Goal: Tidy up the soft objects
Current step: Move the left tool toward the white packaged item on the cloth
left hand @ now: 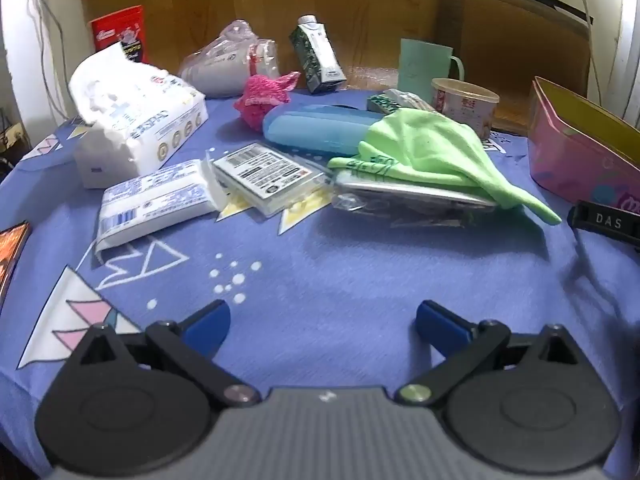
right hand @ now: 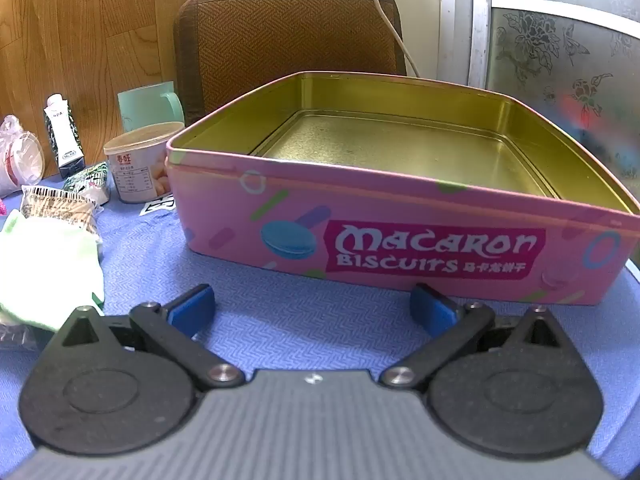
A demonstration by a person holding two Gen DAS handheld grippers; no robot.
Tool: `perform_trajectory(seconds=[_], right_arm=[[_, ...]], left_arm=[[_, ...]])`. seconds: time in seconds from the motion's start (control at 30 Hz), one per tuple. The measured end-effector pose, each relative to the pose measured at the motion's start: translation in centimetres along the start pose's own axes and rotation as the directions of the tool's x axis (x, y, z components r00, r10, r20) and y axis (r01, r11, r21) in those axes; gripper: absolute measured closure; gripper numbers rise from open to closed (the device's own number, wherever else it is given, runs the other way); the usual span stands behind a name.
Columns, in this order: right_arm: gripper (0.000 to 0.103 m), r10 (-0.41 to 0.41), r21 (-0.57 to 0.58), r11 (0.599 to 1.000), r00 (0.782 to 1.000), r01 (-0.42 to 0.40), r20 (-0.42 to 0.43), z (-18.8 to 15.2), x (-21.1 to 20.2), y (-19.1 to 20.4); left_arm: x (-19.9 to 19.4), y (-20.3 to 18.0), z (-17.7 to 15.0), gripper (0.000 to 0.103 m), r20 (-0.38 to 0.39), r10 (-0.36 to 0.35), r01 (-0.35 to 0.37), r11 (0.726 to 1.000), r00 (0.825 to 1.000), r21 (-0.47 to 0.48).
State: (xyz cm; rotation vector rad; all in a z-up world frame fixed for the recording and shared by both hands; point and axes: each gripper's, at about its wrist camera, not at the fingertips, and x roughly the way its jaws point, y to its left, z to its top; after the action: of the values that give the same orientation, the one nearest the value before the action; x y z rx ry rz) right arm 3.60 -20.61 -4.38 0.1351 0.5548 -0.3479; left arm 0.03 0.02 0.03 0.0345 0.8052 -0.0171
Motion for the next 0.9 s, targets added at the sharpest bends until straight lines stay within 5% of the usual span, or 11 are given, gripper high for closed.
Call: perform_trajectory(seconds=[0.13, 0.2, 0.27, 0.33, 0.4, 0.67, 0.73, 0.8, 0.9], right_arm=[[0.0, 0.021, -0.028, 0.999, 1.0, -0.021, -0.003, 0.1, 0.0, 0.8], [0.0, 0.11, -0.042, 0.993, 0.994, -0.11, -0.009, -0.1, -0.5, 0.5], [0.0, 0.266, -0.009, 0.964, 0.964, -0.266, -0.005, -0.6, -1.6, -0.7], [0.0, 0.42, 0.082, 0.903, 0.907, -0.421, 0.026, -1.4, -2.8, -2.3], [0.0, 0.496, 0.115, 0.862, 0.868, -0.494, 0.01, -1.6, -3.1, -2.9], [0.001, 0.487, -0.006, 0.873, 0.872, -0.487, 0.046, -2.6, -5.9, -0.3], [0.004, 0.539, -0.121, 0.84, 0.839, -0.529, 0.077, -2.5, -7.3, 1.6], [0.005, 0.617, -0.262, 0.774, 0.78, -0.577, 0.104, -2.5, -9.2, 4.1], [0.013, 0.714, -0.418, 0.639, 0.7, -0.646, 0.009, -2.2, -9.8, 8.3]], left_arm=[[0.0, 1.1, -0.3, 0.0, 0.015, -0.013, 0.013, 1.0, 1.0, 0.003], [-0.6, 2.0, -1.1, 0.0, 0.032, -0.032, 0.032, 0.999, 0.999, 0.008], [-1.0, 3.0, -1.8, 0.0, 0.058, -0.084, 0.083, 0.996, 0.995, 0.025], [-1.5, 3.9, -2.5, 0.0, 0.086, -0.118, 0.115, 0.993, 0.989, 0.037], [-2.0, 4.8, -3.4, 0.0, 0.117, -0.129, 0.124, 0.991, 0.985, 0.049], [-4.5, 11.5, -4.0, 0.001, 0.175, -0.154, 0.164, 0.986, 0.972, -0.041], [-4.8, 13.9, -3.3, 0.001, 0.201, -0.157, 0.18, 0.978, 0.967, -0.101], [-4.4, 16.1, -2.3, 0.001, 0.208, -0.168, 0.204, 0.966, 0.963, -0.162], [-3.1, 18.5, -0.4, 0.007, 0.186, -0.207, 0.248, 0.939, 0.96, -0.237]])
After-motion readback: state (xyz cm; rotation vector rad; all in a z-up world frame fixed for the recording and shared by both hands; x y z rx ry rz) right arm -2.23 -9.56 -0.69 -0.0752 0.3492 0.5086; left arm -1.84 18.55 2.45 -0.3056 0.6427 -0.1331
